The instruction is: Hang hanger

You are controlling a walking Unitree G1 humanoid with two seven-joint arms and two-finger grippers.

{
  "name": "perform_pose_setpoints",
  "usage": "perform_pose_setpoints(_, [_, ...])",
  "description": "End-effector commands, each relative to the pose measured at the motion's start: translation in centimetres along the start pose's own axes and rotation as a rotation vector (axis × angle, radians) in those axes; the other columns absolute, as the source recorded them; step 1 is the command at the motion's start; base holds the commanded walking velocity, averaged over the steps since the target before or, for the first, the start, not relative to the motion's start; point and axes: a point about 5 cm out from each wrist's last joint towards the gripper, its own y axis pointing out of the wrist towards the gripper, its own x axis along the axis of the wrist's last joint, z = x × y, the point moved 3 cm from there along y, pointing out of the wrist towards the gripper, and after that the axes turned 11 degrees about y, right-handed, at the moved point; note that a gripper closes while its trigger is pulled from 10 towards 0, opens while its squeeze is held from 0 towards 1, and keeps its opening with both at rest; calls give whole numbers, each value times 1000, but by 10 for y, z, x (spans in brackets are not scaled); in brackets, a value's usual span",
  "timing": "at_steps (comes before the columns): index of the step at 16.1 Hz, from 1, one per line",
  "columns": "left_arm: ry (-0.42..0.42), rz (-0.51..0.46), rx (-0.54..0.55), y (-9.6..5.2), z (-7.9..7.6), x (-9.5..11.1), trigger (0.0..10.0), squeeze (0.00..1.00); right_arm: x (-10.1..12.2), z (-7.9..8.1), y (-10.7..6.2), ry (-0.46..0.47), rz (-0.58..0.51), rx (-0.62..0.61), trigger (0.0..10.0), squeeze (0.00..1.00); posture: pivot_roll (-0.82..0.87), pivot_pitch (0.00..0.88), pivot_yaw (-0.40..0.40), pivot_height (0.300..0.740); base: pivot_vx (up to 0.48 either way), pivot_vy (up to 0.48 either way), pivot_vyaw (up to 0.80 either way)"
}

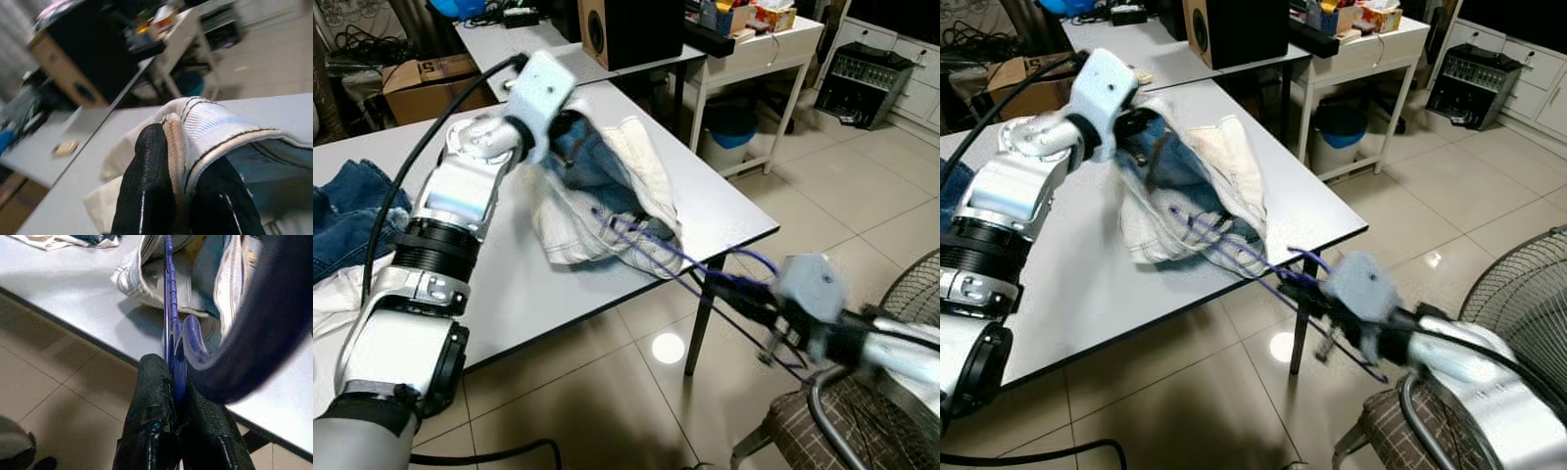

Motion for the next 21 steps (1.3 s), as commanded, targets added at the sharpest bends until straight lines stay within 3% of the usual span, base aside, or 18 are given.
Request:
perform_pose_setpoints(1, [68, -52, -19, -4, 2, 15, 0, 0, -1, -5, 5, 14, 8, -39, 10000, 0, -207, 0, 64, 740, 0, 0, 0])
perform_pose_setpoints(6, [88, -76, -73, -4, -22, 21, 0, 0, -14, -4, 39, 129, 39, -80, 10000, 0, -198, 0, 54, 740, 0, 0, 0])
perform_pose_setpoints(8, [107, -64, -95, -5, -31, 19, 0, 0, -22, -11, 53, 230, 62, -168, 10000, 0, -197, 0, 53, 740, 0, 0, 0])
perform_pose_setpoints(10, [123, -56, -77, -6, -31, 20, 0, 0, -35, -9, 60, 266, 134, -202, 10000, 0, -197, 0, 52, 740, 0, 0, 0])
perform_pose_setpoints(11, [127, -52, -70, -7, -30, 20, 0, 0, -38, -16, 61, 236, 150, -279, 10000, 0, -196, 0, 51, 740, 0, 0, 0])
perform_pose_setpoints(12, [146, -33, -58, -8, -26, 17, 0, 0, -32, -36, 59, 195, 110, -423, 10000, 0, -196, 0, 51, 740, 0, 0, 0])
perform_pose_setpoints(14, [244, 38, -26, -12, -11, 0, 0, 0, -12, -65, 49, 218, -13, -586, 10000, 0, -196, 0, 52, 740, 0, 0, 0])
perform_pose_setpoints(15, [294, 78, 25, -16, 7, -8, 0, 0, 2, -76, 44, 203, -82, -621, 10000, 0, -202, 0, 55, 740, 0, 0, 0])
perform_pose_setpoints(16, [402, 120, 127, -24, 43, -10, 0, 0, 27, -86, 38, 204, -204, -627, 10000, 0, -202, 0, 54, 740, 0, 0, 0])
perform_pose_setpoints(17, [453, 128, 177, -29, 61, -7, 0, 0, 38, -89, 35, 212, -258, -621, 10000, 0, -202, 0, 51, 740, 0, 0, 0])
perform_pose_setpoints(18, [500, 98, 270, -39, 91, 10, 0, 0, 49, -89, 33, 253, -310, -584, 10000, 0, -202, 0, 49, 740, 0, 0, 0])
perform_pose_setpoints(19, [521, 53, 327, -46, 108, 26, 0, 0, 44, -83, 37, 283, -273, -525, 10000, 0, -202, 0, 49, 740, 0, 0, 0])
perform_pose_setpoints(21, [496, -32, 308, -44, 105, 41, 0, 0, -19, -51, 46, 343, 30, -409, 10000, 0, -202, 0, 48, 740, 0, 0, 0])
